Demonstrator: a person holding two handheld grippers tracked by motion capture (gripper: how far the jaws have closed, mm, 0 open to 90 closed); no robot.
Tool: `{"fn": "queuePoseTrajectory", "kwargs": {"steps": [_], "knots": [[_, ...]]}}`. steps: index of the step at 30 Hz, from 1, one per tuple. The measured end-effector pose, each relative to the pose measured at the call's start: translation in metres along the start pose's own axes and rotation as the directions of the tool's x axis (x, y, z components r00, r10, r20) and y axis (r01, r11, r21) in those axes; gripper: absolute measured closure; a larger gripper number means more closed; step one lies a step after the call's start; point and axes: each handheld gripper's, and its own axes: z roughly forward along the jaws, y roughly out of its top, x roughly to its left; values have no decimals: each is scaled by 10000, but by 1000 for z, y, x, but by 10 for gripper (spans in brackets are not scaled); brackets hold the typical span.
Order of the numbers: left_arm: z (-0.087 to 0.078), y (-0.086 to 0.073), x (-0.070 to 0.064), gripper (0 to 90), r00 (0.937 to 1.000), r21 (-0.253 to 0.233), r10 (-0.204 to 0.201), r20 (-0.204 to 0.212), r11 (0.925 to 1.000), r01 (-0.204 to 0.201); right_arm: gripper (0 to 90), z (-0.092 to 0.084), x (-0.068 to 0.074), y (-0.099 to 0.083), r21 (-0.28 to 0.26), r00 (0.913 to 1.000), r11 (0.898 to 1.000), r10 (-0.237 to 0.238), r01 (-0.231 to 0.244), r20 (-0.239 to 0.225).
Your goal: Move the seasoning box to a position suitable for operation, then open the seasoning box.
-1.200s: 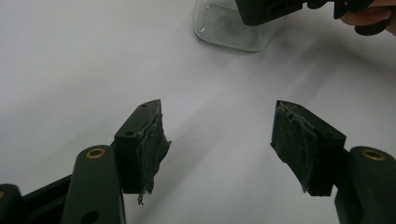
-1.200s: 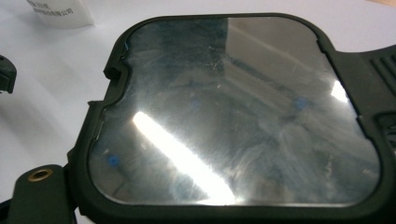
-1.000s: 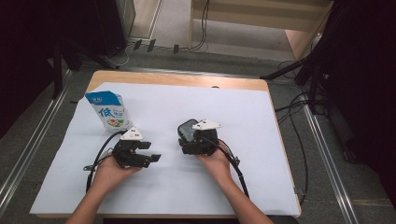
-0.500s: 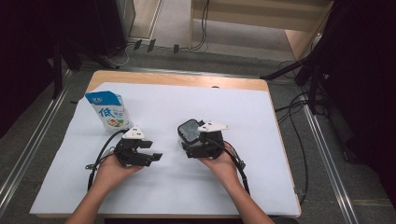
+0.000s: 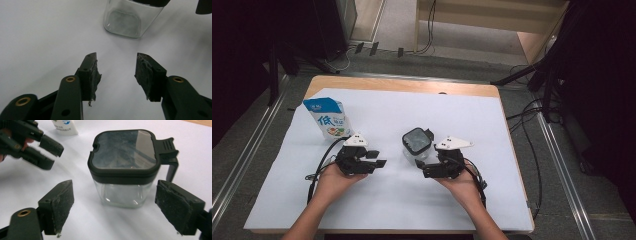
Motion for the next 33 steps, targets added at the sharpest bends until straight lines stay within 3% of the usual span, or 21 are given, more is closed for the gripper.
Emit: {"fn": "queuePoseTrajectory", "kwargs": {"steps": [1,4,7,9,11,15,18,20,26,33], "knots": [[1,3,-1,604,10000,80,-17,-42,10000,17,223,-2,-2,-1,-37,10000,10000,-19,19,-32],[4,12,-1,681,9994,149,-58,333,9999,53,286,-7,-12,-2,-23,9999,9999,154,-154,-20],[7,22,-3,800,9992,287,165,375,9994,-176,362,-9,-25,-3,-97,9993,9992,385,-385,38],[10,28,-3,895,9982,281,-63,601,9996,46,438,-7,-32,-4,-144,9988,9988,469,-467,139],[15,32,-5,900,9986,343,-117,522,9994,100,539,-4,-37,-3,-189,9989,9991,377,-372,274],[22,32,-7,900,9976,-143,-247,643,9996,257,737,0,-45,-3,-480,9983,9984,309,-285,487],[28,32,-10,900,9981,80,-77,614,9999,72,838,4,-49,-3,-512,9978,9982,348,-320,559],[30,32,-11,900,9986,133,-11,525,9999,4,890,6,-53,-3,-478,9975,9971,609,-591,359],[40,34,-15,900,9992,148,110,395,9998,-116,900,18,-54,-2,-311,9976,9971,691,-690,12],[44,36,-15,896,9990,-153,141,420,9998,-135,900,27,-52,-1,-130,9985,9984,547,-546,44]]}}
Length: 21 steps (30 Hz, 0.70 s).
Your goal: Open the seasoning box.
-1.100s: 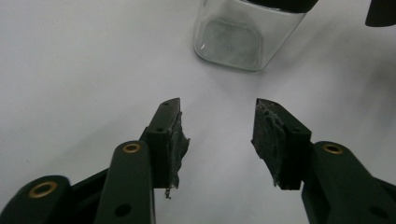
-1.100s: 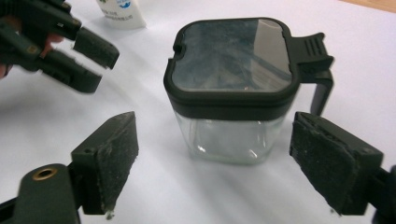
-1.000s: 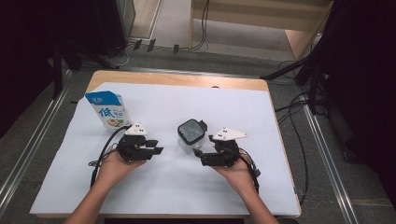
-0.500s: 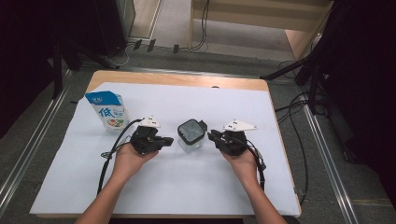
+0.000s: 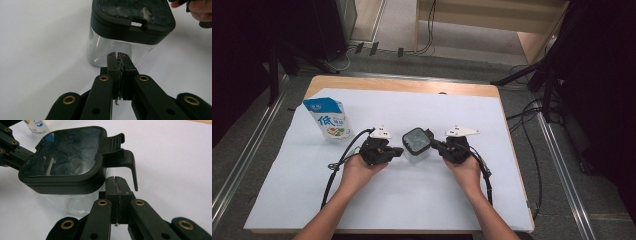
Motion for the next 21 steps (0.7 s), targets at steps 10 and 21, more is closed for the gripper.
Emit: {"fn": "queuePoseTrajectory", "kwargs": {"steps": [10,21], "knots": [[3,0,3,899,10000,18,-10,0,10000,10,900,0,4,-2,105,9999,9999,25,-26,111],[2,-2,11,900,9997,109,-133,201,9999,131,900,-5,13,-4,166,10000,9998,60,-60,1]]}}
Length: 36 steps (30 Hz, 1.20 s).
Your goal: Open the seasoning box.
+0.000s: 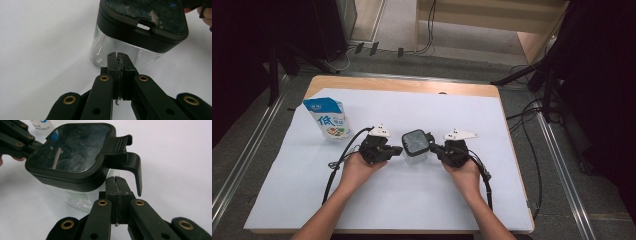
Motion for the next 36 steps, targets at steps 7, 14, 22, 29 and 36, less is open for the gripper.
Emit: {"fn": "queuePoseTrajectory", "kwargs": {"steps": [7,14,22,29,36], "knots": [[0,0,7,900,10000,23,-79,15,10000,79,900,-4,8,-3,-11,9999,10000,-6,5,-166],[0,0,12,897,9998,-57,-178,130,9998,179,900,-5,12,-6,20,9996,10000,-3,4,-300],[-16,5,18,693,9991,-204,-156,389,9997,165,880,-12,11,-5,-5,9986,10000,-6,6,-521],[-29,11,13,452,9935,-575,551,994,9971,-495,845,-22,8,-6,-51,9991,9998,-174,172,-389],[-33,23,8,337,9844,-403,1331,1151,9908,-1293,890,-29,-2,-5,-167,9996,9999,21,-26,-280]]}}
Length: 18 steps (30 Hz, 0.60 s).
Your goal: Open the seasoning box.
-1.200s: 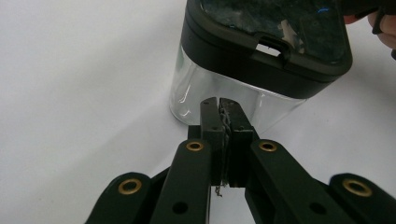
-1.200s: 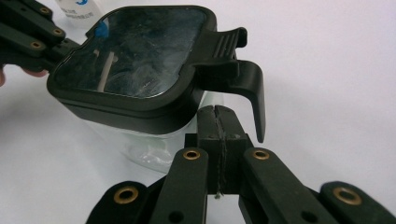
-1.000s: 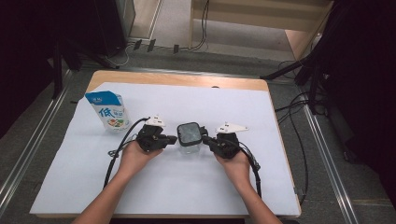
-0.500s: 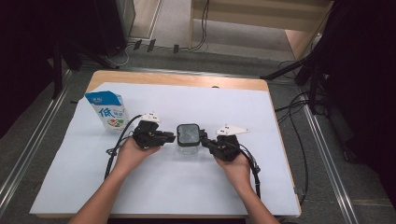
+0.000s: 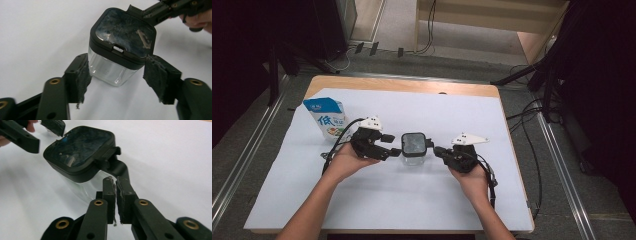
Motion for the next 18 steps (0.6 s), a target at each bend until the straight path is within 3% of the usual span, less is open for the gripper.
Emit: {"fn": "queuePoseTrajectory", "kwargs": {"steps": [1,3,4,9,13,18], "knots": [[-1,1,0,296,10000,-199,10,-42,9998,-11,897,0,-2,0,27,10000,10000,58,-58,0],[-2,2,1,241,9992,-376,55,402,9993,-40,900,0,-5,0,48,9999,9999,151,-151,53],[-1,2,1,209,9991,-399,88,419,9992,-71,900,0,-6,0,41,9998,9998,192,-192,86],[10,0,4,186,9978,-197,-5,663,9998,18,900,2,-11,0,66,9989,9991,416,-418,199],[17,-1,2,141,9977,-29,162,659,9999,-160,900,5,-15,0,121,9984,9987,489,-492,278],[24,-2,2,135,9981,97,97,608,9999,-103,900,8,-18,-1,84,9977,9979,633,-636,234]]}}
